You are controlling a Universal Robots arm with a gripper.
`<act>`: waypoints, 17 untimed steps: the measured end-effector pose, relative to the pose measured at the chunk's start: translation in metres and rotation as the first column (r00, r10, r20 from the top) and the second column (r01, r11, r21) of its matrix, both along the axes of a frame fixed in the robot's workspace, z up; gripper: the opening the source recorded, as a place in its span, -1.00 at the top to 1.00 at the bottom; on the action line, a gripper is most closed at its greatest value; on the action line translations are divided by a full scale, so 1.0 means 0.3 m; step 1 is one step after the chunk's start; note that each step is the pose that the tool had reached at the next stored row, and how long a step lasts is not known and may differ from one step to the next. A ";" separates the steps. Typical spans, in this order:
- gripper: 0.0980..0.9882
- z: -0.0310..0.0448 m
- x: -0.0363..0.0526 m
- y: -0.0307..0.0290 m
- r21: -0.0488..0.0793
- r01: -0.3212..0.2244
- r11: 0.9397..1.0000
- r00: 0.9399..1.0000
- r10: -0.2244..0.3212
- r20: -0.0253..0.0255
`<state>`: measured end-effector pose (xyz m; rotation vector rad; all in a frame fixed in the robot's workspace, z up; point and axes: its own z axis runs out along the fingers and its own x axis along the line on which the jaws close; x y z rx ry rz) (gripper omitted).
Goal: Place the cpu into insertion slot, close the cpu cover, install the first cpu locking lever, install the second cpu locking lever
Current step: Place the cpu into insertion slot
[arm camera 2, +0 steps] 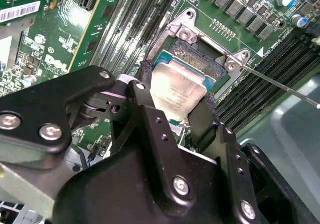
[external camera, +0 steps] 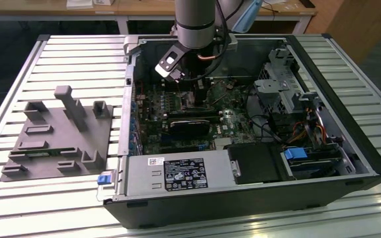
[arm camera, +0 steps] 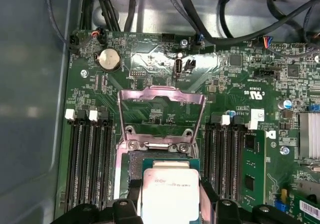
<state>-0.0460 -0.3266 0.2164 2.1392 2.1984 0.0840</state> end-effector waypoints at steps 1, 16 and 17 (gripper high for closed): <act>0.00 -0.001 0.000 0.001 0.000 0.001 1.000 1.000 -0.001 0.000; 0.00 -0.044 -0.006 0.026 0.000 0.012 1.000 1.000 -0.012 0.000; 0.00 -0.046 -0.006 0.026 0.000 0.012 1.000 1.000 -0.012 0.000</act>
